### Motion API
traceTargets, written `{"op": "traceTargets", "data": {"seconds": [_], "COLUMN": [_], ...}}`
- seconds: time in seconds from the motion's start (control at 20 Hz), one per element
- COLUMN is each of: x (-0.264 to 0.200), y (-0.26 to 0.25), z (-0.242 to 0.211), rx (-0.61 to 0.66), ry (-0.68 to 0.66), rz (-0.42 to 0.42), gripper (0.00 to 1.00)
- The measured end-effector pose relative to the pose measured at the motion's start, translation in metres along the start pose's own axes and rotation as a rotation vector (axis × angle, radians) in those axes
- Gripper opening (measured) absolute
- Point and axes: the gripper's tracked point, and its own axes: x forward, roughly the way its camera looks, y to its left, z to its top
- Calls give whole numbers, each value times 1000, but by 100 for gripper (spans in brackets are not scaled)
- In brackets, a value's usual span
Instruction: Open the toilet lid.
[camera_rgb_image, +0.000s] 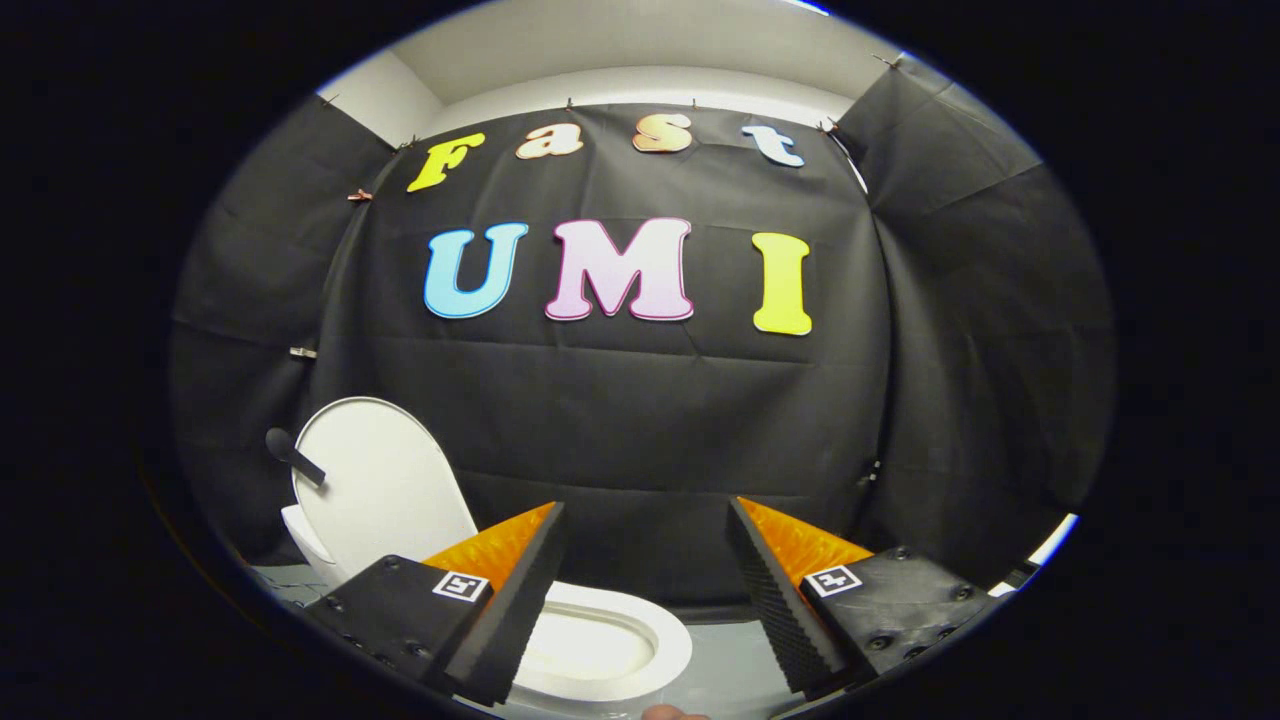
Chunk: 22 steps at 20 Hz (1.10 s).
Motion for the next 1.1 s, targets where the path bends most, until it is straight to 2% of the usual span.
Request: {"op": "traceTargets", "data": {"seconds": [0.15,0.55,0.85,1.1], "x": [0,-5,-8,-7], "y": [-5,9,16,14], "z": [2,-3,11,10], "rx": [0,-10,-88,-52], "ry": [-17,6,-59,-38], "rz": [-17,11,25,19], "gripper": [99,99,99,98]}}
